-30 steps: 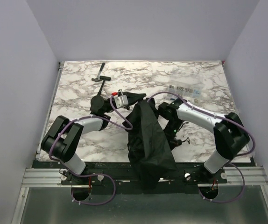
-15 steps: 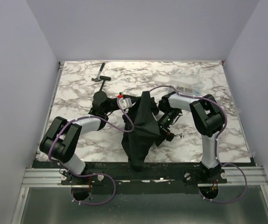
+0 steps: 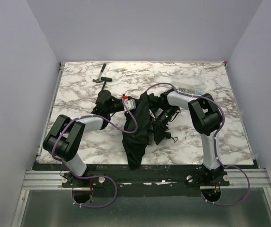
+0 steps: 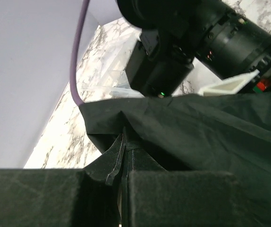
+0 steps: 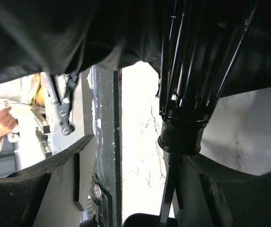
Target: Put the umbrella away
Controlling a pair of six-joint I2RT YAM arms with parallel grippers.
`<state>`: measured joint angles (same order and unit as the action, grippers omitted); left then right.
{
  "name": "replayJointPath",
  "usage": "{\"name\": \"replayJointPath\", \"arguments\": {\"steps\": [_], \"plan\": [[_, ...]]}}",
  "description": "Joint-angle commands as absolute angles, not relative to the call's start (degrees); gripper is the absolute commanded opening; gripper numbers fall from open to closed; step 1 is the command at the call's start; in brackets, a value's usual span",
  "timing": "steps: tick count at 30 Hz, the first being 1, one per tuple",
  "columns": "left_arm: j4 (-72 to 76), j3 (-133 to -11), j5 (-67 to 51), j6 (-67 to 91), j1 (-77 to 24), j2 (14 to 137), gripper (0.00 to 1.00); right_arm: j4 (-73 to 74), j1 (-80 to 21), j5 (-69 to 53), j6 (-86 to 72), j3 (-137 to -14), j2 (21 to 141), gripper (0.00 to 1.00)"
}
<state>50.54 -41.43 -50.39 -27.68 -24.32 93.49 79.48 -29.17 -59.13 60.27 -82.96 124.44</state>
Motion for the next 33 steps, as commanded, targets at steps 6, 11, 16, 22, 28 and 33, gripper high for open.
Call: {"name": "replayJointPath", "arguments": {"steps": [6,11,16,22,28,33], "plan": [[51.50,-43.33,-49.64,-27.80,-22.94,94.10,0.00,65.27,-27.99,-43.06,47.33,-83.45,106.30,0.65],[51.13,-44.87,-50.18,-27.27,-22.79,94.80,0.00,57.52,-27.16,-36.79,44.18,-78.44,99.69,0.75],[51.84,-46.17,-50.19,-25.69,-22.77,95.31,0.00,58.87,-26.51,-37.64,46.27,-77.06,103.06,0.99],[50.18,-47.64,-50.91,-26.87,-22.76,95.66,0.00,55.13,-25.75,-40.96,51.71,-74.73,91.42,1.00],[46.06,-51.31,-50.62,-28.99,-22.76,97.43,0.00,45.77,-25.75,-44.17,65.21,-58.98,76.91,1.00],[42.23,-53.07,-48.88,-31.68,-22.76,98.10,0.00,31.41,-25.76,-40.59,65.69,-48.02,73.95,0.98]]}}
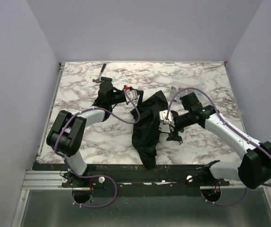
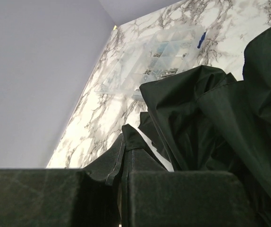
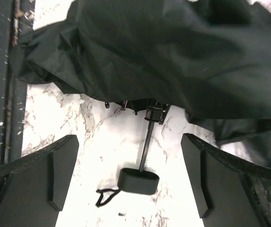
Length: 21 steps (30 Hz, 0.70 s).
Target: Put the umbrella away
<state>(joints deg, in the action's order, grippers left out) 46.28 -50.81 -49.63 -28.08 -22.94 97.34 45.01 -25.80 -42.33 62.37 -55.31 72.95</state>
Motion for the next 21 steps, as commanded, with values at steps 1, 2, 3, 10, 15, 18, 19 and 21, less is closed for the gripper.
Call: {"name": "replayJointPath", "arguments": {"steps": [1,2,3,10,15,18,19,21], "plan": [[41.77,-53.09,-48.73,-32.17,-22.76,98.12,0.00,26.35,-25.84,-39.76,64.10,-46.03,74.38,0.97],[41.48,-53.00,-48.55,-32.63,-22.76,98.05,0.00,23.27,-25.96,-39.46,63.34,-44.83,74.95,0.95],[41.08,-52.91,-48.36,-32.86,-22.77,97.86,0.00,19.88,-26.43,-38.47,62.50,-43.60,75.84,0.91],[40.93,-51.87,-47.57,-33.71,-22.76,97.22,0.00,1.03,-32.59,-29.34,58.17,-35.54,78.95,0.83],[41.48,-51.38,-47.64,-33.61,-22.76,97.27,0.00,-3.37,-34.36,-26.97,57.57,-33.94,80.57,0.75],[41.79,-51.29,-47.72,-33.48,-22.76,97.42,0.00,-4.12,-34.43,-25.57,57.37,-34.05,82.63,0.65],[42.07,-51.24,-47.82,-33.41,-22.79,97.45,0.00,-3.97,-34.44,-25.29,57.40,-34.23,83.42,0.62],[42.23,-51.24,-47.98,-33.24,-22.77,97.53,0.00,-3.51,-34.54,-24.99,57.34,-34.55,84.65,0.56]]}}
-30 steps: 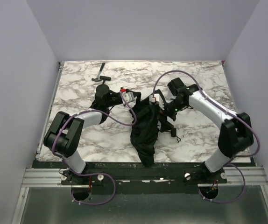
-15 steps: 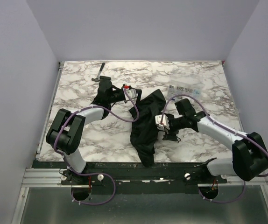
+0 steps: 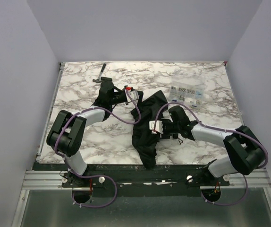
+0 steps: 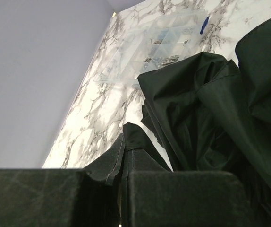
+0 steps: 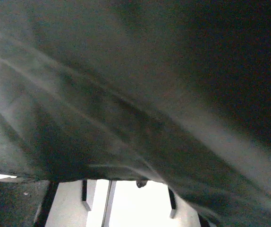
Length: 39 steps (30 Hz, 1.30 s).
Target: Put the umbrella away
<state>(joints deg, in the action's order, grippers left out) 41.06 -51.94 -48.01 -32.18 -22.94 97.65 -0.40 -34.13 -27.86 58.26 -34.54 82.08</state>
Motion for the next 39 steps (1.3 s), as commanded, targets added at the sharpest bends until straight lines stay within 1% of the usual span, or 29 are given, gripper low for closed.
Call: {"name": "replayJointPath", "arguments": {"steps": [1,5,6,7,8,9,10,12,13,14,17,22,25,31,35,39], "plan": [[42.27,-51.25,-48.15,-33.22,-22.79,97.53,0.00,-3.08,-34.61,-24.96,57.42,-34.84,85.25,0.54],[42.28,-51.24,-48.22,-33.39,-22.81,97.43,0.00,-1.05,-35.16,-24.00,58.02,-35.57,87.14,0.53],[42.28,-51.22,-48.31,-33.40,-22.81,97.47,0.00,-0.74,-35.16,-24.07,58.06,-35.74,87.50,0.50],[42.39,-51.24,-48.40,-33.40,-22.79,97.46,0.00,-0.42,-35.13,-24.21,57.81,-36.00,87.78,0.41],[42.52,-51.32,-48.63,-33.40,-22.81,97.49,0.00,-0.13,-35.23,-24.71,57.28,-36.38,88.04,0.29],[42.69,-51.33,-48.82,-33.32,-22.85,97.58,0.00,1.19,-35.23,-25.14,57.13,-36.98,88.25,0.24],[42.78,-51.36,-49.06,-33.31,-22.80,97.61,0.00,2.41,-35.24,-25.87,57.11,-37.74,88.46,0.15],[42.91,-51.16,-49.46,-33.50,-22.76,97.58,0.00,4.55,-35.24,-27.69,56.79,-39.04,88.29,0.09],[42.74,-51.02,-49.56,-33.92,-22.77,97.51,0.00,5.99,-35.24,-28.72,56.88,-39.70,87.89,0.03],[42.43,-50.94,-49.60,-34.41,-22.79,97.42,0.00,7.25,-35.24,-30.16,56.88,-40.41,87.24,0.00],[38.78,-50.91,-48.41,-37.80,-22.76,96.90,0.00,12.11,-35.24,-34.98,58.14,-42.95,84.65,0.00],[34.60,-50.71,-45.96,-41.78,-21.44,96.02,0.00,24.22,-35.24,-44.29,60.85,-48.63,81.64,0.00],[34.77,-50.64,-46.58,-42.10,-20.19,95.84,0.00,28.98,-35.20,-46.06,62.98,-49.95,81.08,0.00],[29.31,-53.75,-46.99,-43.89,-19.78,97.03,0.00,36.30,-35.33,-47.20,66.17,-53.55,81.25,0.00],[28.66,-55.21,-47.00,-44.88,-19.78,98.27,0.00,44.24,-35.99,-46.12,67.04,-59.44,86.77,0.00],[28.46,-58.15,-47.83,-45.09,-19.93,99.80,0.00,57.17,-36.04,-45.30,68.30,-69.26,97.38,0.00]]}}
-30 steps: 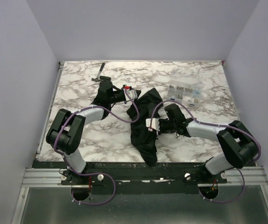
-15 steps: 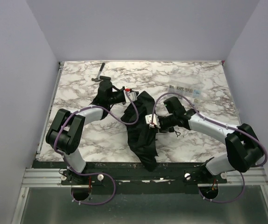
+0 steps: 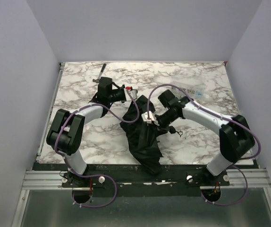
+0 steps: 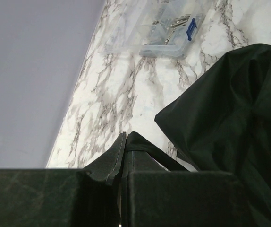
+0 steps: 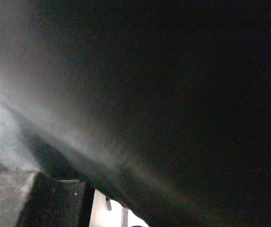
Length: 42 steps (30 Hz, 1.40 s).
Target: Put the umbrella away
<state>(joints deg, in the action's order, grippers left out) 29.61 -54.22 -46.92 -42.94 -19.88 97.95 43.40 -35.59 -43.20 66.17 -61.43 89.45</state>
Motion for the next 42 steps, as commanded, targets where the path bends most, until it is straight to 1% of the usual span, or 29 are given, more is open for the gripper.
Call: {"name": "replayJointPath", "arguments": {"steps": [1,4,8,9,11,16,23,24,26,27,28,31,33,38,40,41,42], "plan": [[28.52,-58.97,-47.79,-45.14,-19.95,100.30,0.00,58.54,-35.88,-45.64,67.47,-70.81,98.92,0.00],[29.11,-60.88,-47.89,-44.66,-20.11,101.87,0.00,64.76,-35.19,-47.00,65.09,-77.71,105.76,0.00],[29.27,-61.34,-49.62,-45.71,-20.47,102.45,0.00,79.42,-30.22,-53.73,69.63,-89.50,116.92,0.00],[29.23,-60.92,-50.06,-46.26,-20.63,102.39,0.00,81.43,-29.16,-54.80,68.66,-92.49,119.23,0.00],[29.43,-60.19,-50.62,-47.81,-21.08,102.57,0.00,81.44,-28.70,-55.19,66.50,-94.28,120.82,0.00],[36.62,-58.15,-51.65,-46.47,-21.69,103.75,0.00,81.40,-28.58,-58.80,61.12,-96.99,125.78,0.00],[34.14,-60.59,-52.58,-49.26,-21.95,106.15,0.00,81.39,-27.60,-63.40,56.80,-100.21,133.90,0.00],[33.94,-60.94,-52.34,-49.18,-21.92,106.32,0.03,81.39,-27.37,-63.89,56.33,-100.65,134.91,0.00],[34.23,-60.72,-51.21,-49.52,-21.90,106.27,0.14,81.42,-26.55,-65.43,55.07,-101.65,137.02,0.00],[34.45,-60.45,-50.67,-49.77,-21.88,106.10,0.16,81.39,-26.19,-65.71,54.74,-102.19,137.87,0.00],[34.52,-60.35,-49.82,-50.00,-21.88,105.86,0.21,81.40,-25.83,-65.91,54.47,-102.52,138.40,0.00],[35.16,-59.99,-46.24,-49.53,-21.86,104.62,0.42,81.39,-24.64,-66.50,53.67,-103.49,140.15,0.00],[36.36,-59.79,-42.97,-48.00,-21.88,103.51,0.53,81.40,-24.34,-66.60,53.53,-103.87,141.33,0.00],[38.59,-59.70,-37.87,-46.26,-20.60,100.52,0.70,81.41,-24.33,-66.25,54.12,-103.91,142.53,0.00],[38.45,-60.46,-34.44,-45.01,-20.03,99.71,0.73,81.44,-24.28,-66.06,54.25,-103.59,142.54,0.00],[37.92,-61.02,-32.89,-44.33,-19.68,99.49,0.78,81.42,-24.32,-65.77,54.52,-103.24,142.47,0.00],[37.09,-61.83,-31.52,-43.38,-19.24,99.23,0.87,81.39,-24.33,-65.43,54.70,-102.92,142.46,0.00]]}}
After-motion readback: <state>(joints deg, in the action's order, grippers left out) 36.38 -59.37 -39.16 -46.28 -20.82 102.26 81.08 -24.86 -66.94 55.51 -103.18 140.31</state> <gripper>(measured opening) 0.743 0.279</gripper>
